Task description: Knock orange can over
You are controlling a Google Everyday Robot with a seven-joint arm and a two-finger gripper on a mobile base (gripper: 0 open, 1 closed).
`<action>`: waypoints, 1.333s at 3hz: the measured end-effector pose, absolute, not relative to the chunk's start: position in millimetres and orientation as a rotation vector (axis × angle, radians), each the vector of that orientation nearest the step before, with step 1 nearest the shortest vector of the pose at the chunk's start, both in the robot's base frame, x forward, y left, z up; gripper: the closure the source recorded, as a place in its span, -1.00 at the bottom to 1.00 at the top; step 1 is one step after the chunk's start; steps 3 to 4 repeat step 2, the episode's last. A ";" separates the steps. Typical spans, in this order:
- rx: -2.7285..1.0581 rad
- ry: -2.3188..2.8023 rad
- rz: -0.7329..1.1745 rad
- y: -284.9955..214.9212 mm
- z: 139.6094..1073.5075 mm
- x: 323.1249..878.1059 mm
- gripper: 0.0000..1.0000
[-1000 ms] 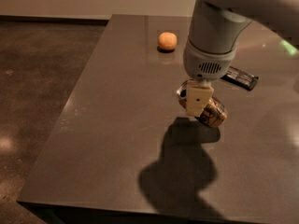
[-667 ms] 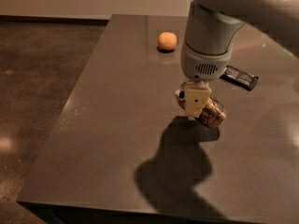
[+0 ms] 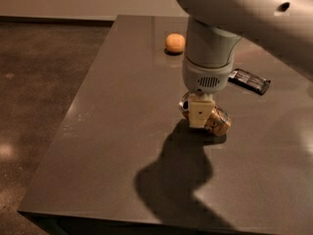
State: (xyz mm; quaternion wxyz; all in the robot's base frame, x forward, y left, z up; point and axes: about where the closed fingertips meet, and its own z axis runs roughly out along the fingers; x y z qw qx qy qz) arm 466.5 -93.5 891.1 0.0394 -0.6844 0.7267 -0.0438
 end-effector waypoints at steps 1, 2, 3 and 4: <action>-2.090 2.218 -0.140 -92.1 892.6 467.7 -1.00; -2.090 2.218 -0.140 -92.1 892.6 467.7 -1.00; -2.090 2.218 -0.140 -92.1 892.6 467.7 -1.00; -2.090 2.218 -0.140 -92.1 892.6 467.7 -1.00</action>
Offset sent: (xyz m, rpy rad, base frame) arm 0.0011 0.0013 0.0014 0.0047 -0.0106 0.0008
